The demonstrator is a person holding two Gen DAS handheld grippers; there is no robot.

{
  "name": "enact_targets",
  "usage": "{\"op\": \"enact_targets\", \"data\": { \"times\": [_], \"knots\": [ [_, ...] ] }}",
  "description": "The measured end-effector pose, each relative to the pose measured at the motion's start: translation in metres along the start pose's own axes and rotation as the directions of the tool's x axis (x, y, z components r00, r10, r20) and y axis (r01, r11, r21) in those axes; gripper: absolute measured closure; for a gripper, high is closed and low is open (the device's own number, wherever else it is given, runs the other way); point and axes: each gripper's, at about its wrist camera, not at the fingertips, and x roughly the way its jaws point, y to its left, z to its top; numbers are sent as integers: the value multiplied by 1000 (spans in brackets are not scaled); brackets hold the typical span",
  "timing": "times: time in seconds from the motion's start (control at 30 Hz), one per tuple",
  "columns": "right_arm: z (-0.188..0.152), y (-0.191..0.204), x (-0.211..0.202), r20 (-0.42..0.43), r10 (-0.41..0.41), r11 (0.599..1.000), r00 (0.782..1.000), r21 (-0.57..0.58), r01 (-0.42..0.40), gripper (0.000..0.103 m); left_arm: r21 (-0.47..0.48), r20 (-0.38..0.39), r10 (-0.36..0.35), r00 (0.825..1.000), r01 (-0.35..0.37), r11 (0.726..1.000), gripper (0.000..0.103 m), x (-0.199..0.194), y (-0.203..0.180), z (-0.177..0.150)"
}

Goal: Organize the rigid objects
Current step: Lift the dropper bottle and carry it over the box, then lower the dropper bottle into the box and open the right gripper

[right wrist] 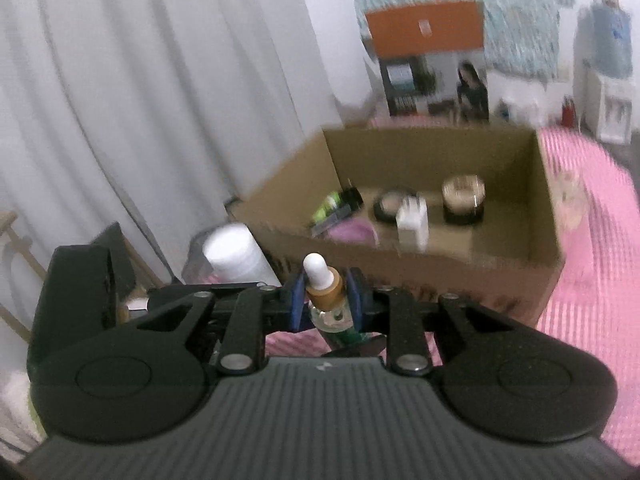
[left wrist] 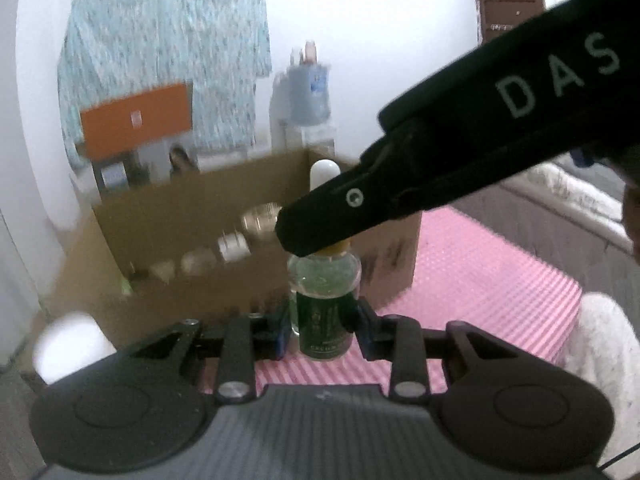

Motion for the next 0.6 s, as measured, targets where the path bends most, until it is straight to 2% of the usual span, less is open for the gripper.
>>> {"op": "enact_targets", "data": {
  "times": [0.1,0.23,0.3,0.37,0.47,0.6],
  "knots": [
    [22,7,-18,56,17,999,998,-47,-14,82,14,36,14,999,-14,1000,69,-10,2,27],
    [57,5,-28,97,26,994,995,-105,-16,81,8,55,7,998,-8,1000,70,-3,9,64],
    [74,-3,-24,97,21,993,995,-118,-9,82,-9,58,-27,998,27,1000,70,8,13,80],
    [93,-19,-15,76,21,995,997,-96,-14,82,-48,37,-78,996,80,996,70,25,18,93],
    [113,-48,4,34,26,999,999,-44,-24,82,-85,-14,-96,995,95,992,70,55,23,105],
    [123,-86,35,-39,26,999,999,30,-25,82,-160,-108,-144,984,125,979,70,96,32,107]
  ]
}}
